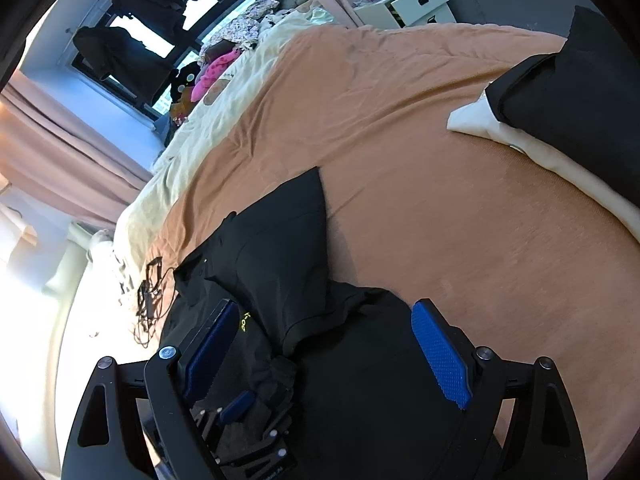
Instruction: Fold large clothes
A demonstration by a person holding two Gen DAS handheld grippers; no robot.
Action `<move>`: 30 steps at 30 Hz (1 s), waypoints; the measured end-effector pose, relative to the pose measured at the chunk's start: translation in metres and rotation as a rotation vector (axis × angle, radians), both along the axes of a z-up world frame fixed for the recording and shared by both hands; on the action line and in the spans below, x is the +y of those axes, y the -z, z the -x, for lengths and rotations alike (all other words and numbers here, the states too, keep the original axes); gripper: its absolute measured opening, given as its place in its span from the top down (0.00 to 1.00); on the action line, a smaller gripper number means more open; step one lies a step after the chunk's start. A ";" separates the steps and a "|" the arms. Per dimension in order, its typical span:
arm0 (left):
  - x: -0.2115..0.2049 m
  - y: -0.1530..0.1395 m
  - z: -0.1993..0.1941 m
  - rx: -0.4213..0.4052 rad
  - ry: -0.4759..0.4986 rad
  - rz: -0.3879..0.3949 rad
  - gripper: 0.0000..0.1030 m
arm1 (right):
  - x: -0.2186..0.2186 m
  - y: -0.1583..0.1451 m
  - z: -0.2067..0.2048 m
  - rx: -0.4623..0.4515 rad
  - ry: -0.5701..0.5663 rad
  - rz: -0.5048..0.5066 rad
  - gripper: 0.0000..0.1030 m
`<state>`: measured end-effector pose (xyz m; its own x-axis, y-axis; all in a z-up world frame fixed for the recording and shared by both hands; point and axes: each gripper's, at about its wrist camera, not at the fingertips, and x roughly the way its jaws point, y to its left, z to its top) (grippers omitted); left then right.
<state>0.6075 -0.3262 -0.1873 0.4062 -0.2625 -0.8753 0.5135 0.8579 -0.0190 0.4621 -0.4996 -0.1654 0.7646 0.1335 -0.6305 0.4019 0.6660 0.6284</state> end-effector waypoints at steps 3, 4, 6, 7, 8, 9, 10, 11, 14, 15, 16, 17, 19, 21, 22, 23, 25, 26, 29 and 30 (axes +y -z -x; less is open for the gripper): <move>0.011 -0.021 -0.003 -0.027 -0.010 0.027 0.71 | 0.000 0.002 -0.001 -0.007 -0.005 -0.023 0.13; 0.015 -0.028 -0.003 -0.038 -0.014 0.034 0.73 | 0.000 0.004 -0.002 -0.007 -0.007 -0.029 0.13; 0.030 -0.050 -0.005 -0.057 -0.032 0.066 0.74 | 0.001 0.007 -0.004 -0.009 -0.015 -0.046 0.13; 0.036 -0.058 -0.006 -0.067 -0.041 0.075 0.75 | 0.002 0.008 -0.006 -0.010 -0.019 -0.052 0.13; 0.045 -0.068 -0.008 -0.079 -0.055 0.085 0.76 | 0.002 0.009 -0.007 -0.011 -0.022 -0.058 0.14; 0.056 -0.077 -0.011 -0.091 -0.070 0.093 0.76 | 0.002 0.009 -0.008 -0.011 -0.023 -0.062 0.14; 0.062 -0.084 -0.013 -0.102 -0.083 0.095 0.76 | 0.002 0.010 -0.008 -0.011 -0.025 -0.065 0.15; 0.071 -0.092 -0.015 -0.115 -0.099 0.096 0.76 | 0.002 0.011 -0.009 -0.012 -0.026 -0.070 0.15; 0.101 -0.112 -0.027 -0.149 -0.155 0.098 0.77 | 0.004 0.014 -0.012 -0.012 -0.032 -0.081 0.15; 0.111 -0.117 -0.028 -0.156 -0.173 0.101 0.77 | 0.005 0.014 -0.013 -0.011 -0.034 -0.084 0.15; 0.123 -0.122 -0.030 -0.163 -0.199 0.104 0.78 | 0.006 0.014 -0.014 -0.012 -0.038 -0.088 0.15; 0.133 -0.124 -0.032 -0.167 -0.220 0.105 0.79 | 0.007 0.014 -0.015 -0.012 -0.042 -0.089 0.15; 0.153 -0.129 -0.035 -0.175 -0.262 0.107 0.79 | 0.010 0.013 -0.018 -0.014 -0.051 -0.088 0.15; 0.173 -0.129 -0.038 -0.184 -0.306 0.096 0.80 | 0.014 0.013 -0.021 -0.014 -0.063 -0.086 0.15; 0.181 -0.128 -0.039 -0.186 -0.326 0.093 0.80 | 0.015 0.014 -0.022 -0.013 -0.067 -0.085 0.15; 0.188 -0.126 -0.039 -0.186 -0.346 0.093 0.80 | 0.017 0.014 -0.024 -0.012 -0.070 -0.085 0.15; 0.204 -0.122 -0.039 -0.183 -0.385 0.088 0.80 | 0.017 0.016 -0.025 -0.010 -0.073 -0.087 0.15; 0.210 -0.120 -0.039 -0.184 -0.402 0.081 0.80 | 0.017 0.015 -0.024 -0.010 -0.072 -0.086 0.15; 0.230 -0.111 -0.039 -0.182 -0.452 0.054 0.82 | 0.018 0.016 -0.026 -0.006 -0.070 -0.083 0.15; 0.236 -0.107 -0.038 -0.181 -0.470 0.045 0.82 | 0.018 0.017 -0.027 -0.004 -0.068 -0.081 0.15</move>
<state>0.6460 -0.0899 -0.0801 0.6340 -0.0504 -0.7717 0.0704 0.9975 -0.0073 0.4887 -0.4813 -0.1822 0.7541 0.2358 -0.6129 0.3549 0.6389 0.6825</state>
